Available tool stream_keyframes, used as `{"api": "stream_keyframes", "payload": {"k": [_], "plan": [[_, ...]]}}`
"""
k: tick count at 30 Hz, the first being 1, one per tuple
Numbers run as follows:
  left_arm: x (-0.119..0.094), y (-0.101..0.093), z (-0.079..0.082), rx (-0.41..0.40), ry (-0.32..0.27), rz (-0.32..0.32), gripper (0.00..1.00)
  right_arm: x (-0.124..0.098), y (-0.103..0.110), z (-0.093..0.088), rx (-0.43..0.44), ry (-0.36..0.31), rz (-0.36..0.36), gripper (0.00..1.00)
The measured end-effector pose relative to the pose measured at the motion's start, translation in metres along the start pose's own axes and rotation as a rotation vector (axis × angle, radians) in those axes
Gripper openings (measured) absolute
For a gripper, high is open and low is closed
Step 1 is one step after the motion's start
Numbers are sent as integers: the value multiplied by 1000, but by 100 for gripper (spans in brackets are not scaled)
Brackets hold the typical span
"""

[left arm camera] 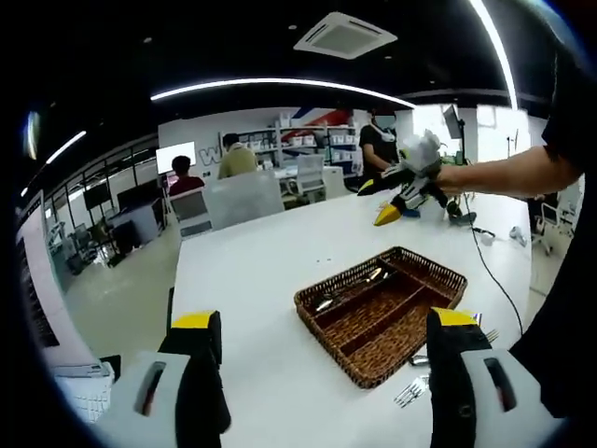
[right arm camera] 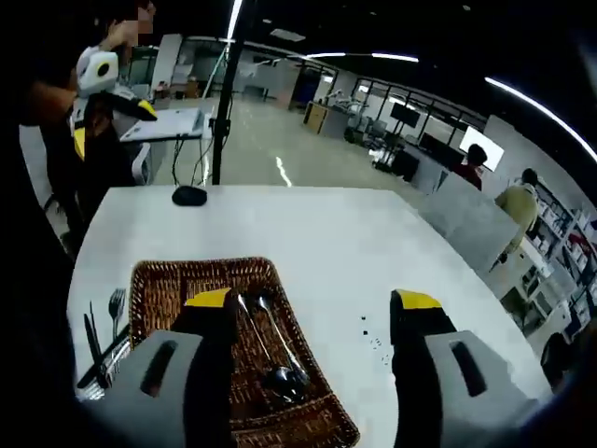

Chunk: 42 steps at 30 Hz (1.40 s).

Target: Arrange the knives, forks, and spoons in their matching storage slots by inserting each utensil handle-first until every utensil is classified and aligned in the correct compartment

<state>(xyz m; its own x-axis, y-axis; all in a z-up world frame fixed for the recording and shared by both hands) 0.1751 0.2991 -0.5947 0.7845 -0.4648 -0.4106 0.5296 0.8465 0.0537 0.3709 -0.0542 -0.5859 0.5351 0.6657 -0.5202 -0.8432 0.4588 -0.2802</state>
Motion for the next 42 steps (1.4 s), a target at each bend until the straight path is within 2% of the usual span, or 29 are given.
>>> {"api": "stream_keyframes", "payload": {"k": [4, 7, 9, 14, 22, 24, 27, 30, 35, 39, 42], "plan": [[2, -9, 4, -10, -23, -12, 99, -39, 9, 5, 104, -103, -66, 100], [3, -18, 9, 0, -31, -24, 99, -67, 22, 5, 164, -140, -102, 100], [3, -22, 11, 12, -34, -25, 99, -79, 30, 3, 162, -141, -115, 100], [2, -27, 13, 2, -46, -34, 99, -99, 44, -6, 193, -151, -152, 100], [-1, -43, 12, 12, -79, -55, 99, -136, 73, -30, 244, -161, -207, 100], [-1, -48, 11, 30, -84, -71, 99, -152, 81, -32, 283, -207, -245, 100], [2, -55, 7, 39, -69, -83, 99, -166, 92, -40, 306, -223, -276, 100], [5, -60, 4, 53, -55, -85, 99, -175, 102, -52, 318, -216, -309, 100], [7, -66, 3, 64, -55, -85, 99, -186, 112, -76, 397, -185, -347, 100], [8, -69, -1, 76, -37, -90, 99, -192, 115, -85, 443, -200, -348, 100], [9, -73, -4, 110, -7, -111, 99, -194, 115, -86, 431, -197, -362, 100]]}}
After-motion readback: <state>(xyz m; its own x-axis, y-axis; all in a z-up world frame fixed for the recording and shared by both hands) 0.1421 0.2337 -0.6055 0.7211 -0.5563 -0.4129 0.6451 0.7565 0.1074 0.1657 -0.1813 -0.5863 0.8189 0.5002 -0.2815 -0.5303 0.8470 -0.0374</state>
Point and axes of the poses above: the point that each gripper's makers call its tool centre point, and the gripper's own axes: x roughly forward along the fingers, y roughly to its left, z roughly out of its top, the point moved 10 cm from there along -x, roughly backward along the fingers, and after that the axes turned 4 degrees about y, right-handed, at the moved point
